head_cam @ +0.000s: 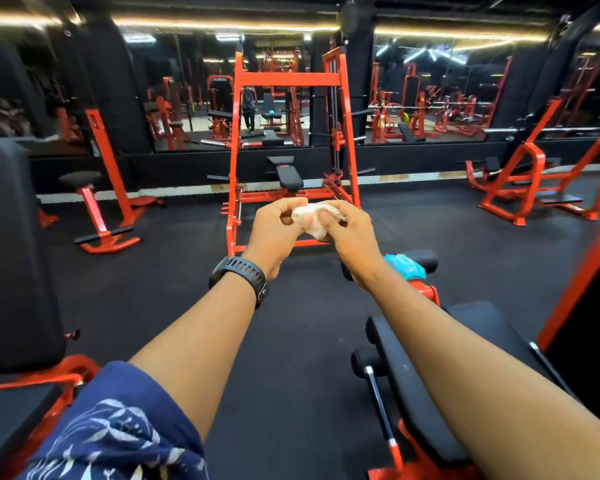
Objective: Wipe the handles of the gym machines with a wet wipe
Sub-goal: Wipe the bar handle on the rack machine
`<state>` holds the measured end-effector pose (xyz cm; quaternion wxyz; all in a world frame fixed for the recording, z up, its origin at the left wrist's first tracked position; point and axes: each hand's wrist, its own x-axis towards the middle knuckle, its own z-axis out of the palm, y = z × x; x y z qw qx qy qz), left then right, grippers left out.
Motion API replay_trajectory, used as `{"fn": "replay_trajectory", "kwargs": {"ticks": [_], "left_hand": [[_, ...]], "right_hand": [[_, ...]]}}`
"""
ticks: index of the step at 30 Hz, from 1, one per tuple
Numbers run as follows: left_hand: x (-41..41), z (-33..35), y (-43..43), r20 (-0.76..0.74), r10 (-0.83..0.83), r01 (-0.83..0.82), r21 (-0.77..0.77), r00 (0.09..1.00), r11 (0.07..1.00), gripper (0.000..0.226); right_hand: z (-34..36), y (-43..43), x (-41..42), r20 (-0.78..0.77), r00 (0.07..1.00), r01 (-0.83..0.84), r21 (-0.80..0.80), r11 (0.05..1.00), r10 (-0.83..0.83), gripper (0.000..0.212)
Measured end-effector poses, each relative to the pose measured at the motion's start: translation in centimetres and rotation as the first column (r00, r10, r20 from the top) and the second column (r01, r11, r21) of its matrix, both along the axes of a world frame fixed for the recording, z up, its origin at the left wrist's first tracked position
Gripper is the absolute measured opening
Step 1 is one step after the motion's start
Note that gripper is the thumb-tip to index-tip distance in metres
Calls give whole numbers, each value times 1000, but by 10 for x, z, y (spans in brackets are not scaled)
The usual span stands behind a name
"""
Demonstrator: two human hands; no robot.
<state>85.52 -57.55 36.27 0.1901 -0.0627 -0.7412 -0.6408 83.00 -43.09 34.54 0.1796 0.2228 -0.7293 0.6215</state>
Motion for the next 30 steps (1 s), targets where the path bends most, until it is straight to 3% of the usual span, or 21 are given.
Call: {"fn": "replay_trajectory", "kwargs": {"ticks": [4,8,16,21,30], "left_hand": [[-81,11,-19,-21,110,-111,-45,994,993,14],[-154,11,-40,-67,200,-205,-83,978,975,8],[-334,-11,-99,-84,209,-215,-70,974,974,9],[-459,-19,-156,-48,144,-147,-46,988,988,24],[-657,-7,-220,-33,177,-177,6,984,984,15]], "right_hand": [[7,-23,-90,28,999,-26,46,999,25,19],[10,-44,-164,-80,996,-40,94,995,48,27],[-11,-101,-335,5,1000,-2,6,1000,1,16],[-16,-153,-454,57,998,40,-8,999,-39,13],[-11,-219,-656,89,995,38,20,999,-40,30]]}}
